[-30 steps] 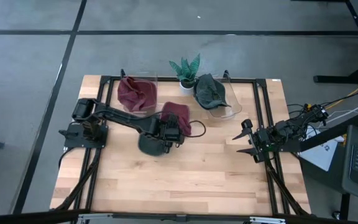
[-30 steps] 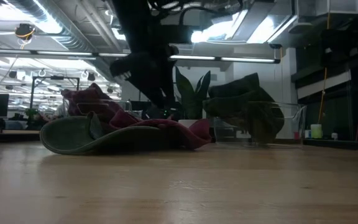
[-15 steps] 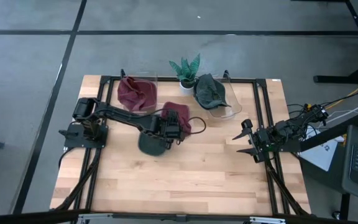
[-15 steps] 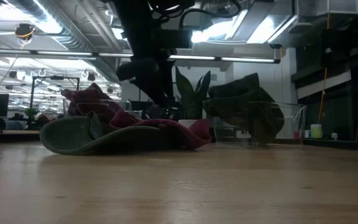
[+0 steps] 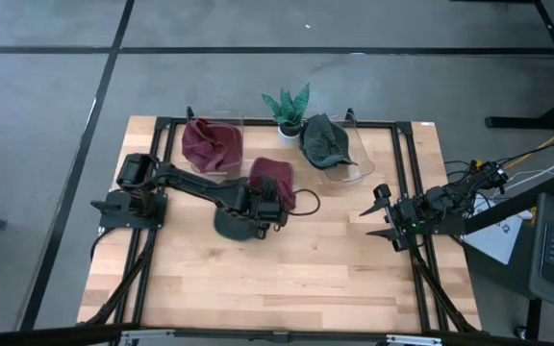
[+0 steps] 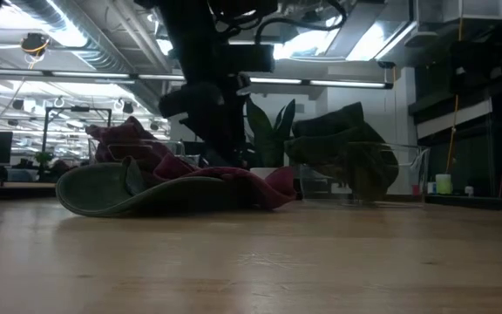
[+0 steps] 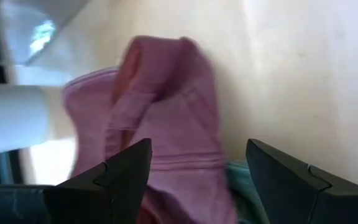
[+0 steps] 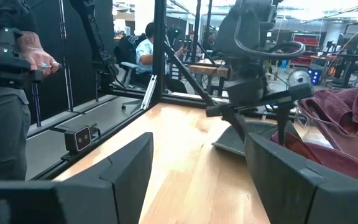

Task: Pick & Place hat
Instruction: Put the red cap into the left bin

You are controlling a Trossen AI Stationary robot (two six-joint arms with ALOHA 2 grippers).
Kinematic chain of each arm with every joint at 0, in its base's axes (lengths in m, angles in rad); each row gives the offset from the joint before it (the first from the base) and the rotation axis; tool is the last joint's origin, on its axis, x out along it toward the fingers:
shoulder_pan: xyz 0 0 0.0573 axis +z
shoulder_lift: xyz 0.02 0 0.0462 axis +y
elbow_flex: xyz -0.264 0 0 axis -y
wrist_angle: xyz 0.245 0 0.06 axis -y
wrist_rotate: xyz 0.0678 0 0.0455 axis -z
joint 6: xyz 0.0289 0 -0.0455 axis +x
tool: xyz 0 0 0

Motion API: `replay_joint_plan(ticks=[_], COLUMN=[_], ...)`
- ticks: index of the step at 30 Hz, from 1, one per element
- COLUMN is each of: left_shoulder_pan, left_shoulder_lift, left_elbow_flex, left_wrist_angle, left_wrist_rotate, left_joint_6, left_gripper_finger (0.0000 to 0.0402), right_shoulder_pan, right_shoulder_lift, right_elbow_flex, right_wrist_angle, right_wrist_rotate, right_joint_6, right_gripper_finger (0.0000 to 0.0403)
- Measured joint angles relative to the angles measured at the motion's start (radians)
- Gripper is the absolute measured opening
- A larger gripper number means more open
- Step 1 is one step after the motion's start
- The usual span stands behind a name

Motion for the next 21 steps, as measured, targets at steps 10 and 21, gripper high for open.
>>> replay_joint_plan(ticks=[10,21], left_shoulder_pan=[-0.007,0.033], left_shoulder_lift=[0.071,0.074], left_elbow_flex=[0.0,0.0], left_wrist_angle=[0.004,-0.003], left_wrist_rotate=[0.003,-0.1], left_joint_6=[-0.017,-0.072], left_gripper_finger=[0.026,0.0166], right_shoulder_pan=[0.0,0.0], right_shoulder_lift=[0.0,0.0], right_elbow_flex=[0.0,0.0], right_wrist_angle=[0.0,0.0], right_wrist_rotate=[0.0,0.0], right_joint_6=[0.0,0.0], right_gripper_finger=[0.0252,0.0252])
